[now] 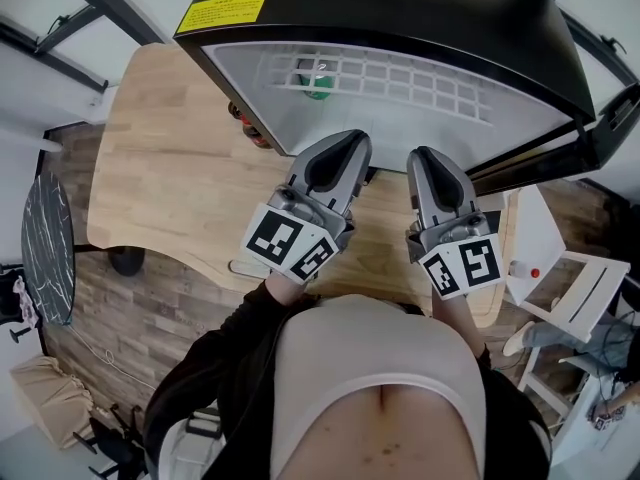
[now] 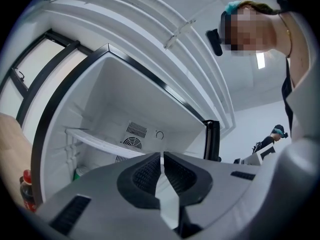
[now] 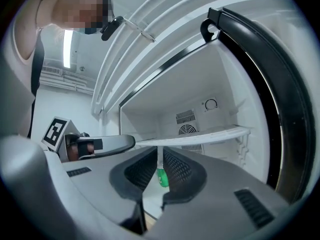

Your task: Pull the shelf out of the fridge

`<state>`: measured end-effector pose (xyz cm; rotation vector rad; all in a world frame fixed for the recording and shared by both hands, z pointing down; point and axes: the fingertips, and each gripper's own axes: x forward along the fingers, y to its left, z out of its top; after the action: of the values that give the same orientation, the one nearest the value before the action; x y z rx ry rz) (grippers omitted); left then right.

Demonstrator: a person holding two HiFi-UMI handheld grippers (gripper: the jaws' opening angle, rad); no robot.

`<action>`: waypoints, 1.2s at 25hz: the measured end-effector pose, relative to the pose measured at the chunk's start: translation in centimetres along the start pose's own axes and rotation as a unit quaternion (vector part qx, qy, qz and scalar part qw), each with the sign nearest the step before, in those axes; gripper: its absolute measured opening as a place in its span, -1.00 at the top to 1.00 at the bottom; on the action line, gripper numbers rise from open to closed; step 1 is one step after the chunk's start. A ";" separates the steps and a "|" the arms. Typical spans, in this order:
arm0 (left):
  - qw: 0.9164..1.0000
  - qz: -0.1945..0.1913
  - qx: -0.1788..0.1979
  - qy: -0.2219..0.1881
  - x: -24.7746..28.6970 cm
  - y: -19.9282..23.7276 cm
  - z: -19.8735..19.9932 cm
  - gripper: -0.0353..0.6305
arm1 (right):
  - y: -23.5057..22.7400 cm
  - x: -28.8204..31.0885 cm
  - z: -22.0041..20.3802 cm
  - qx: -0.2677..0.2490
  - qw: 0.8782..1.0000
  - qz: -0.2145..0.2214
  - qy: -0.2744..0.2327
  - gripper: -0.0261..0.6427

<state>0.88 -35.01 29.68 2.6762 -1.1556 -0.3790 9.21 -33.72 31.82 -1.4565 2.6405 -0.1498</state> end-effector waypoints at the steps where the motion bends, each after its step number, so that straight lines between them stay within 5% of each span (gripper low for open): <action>1: 1.000 0.003 -0.001 0.006 0.1 0.3 -0.2 0.87 | -0.1 0.2 0.1 0.001 1.000 -0.003 -0.002 0.80; 3: 1.000 0.010 -0.004 0.018 0.3 0.9 -0.7 0.86 | -0.5 0.6 0.1 0.012 1.000 -0.012 -0.005 0.76; 5: 1.000 0.015 -0.014 0.022 0.4 1.3 -1.1 0.85 | -0.9 1.1 -0.2 0.032 0.999 -0.018 -0.001 0.31; 8: 0.999 0.018 -0.034 0.024 0.7 2.0 -1.5 0.47 | -1.3 1.9 -0.7 0.063 0.998 -0.020 0.003 0.23; 11: 0.998 0.022 -0.054 0.033 1.4 2.8 -2.1 0.31 | -2.2 2.6 -1.2 0.089 0.996 -0.024 0.001 0.12; 30: 0.994 0.046 -0.095 0.017 4.8 6.5 -1.2 0.16 | -5.5 6.7 0.0 0.182 0.981 -0.045 -0.039 0.02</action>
<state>0.01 -42.86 31.89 2.4485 -1.1654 -0.4044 10.25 -42.25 32.23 -1.4203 2.3282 -0.5416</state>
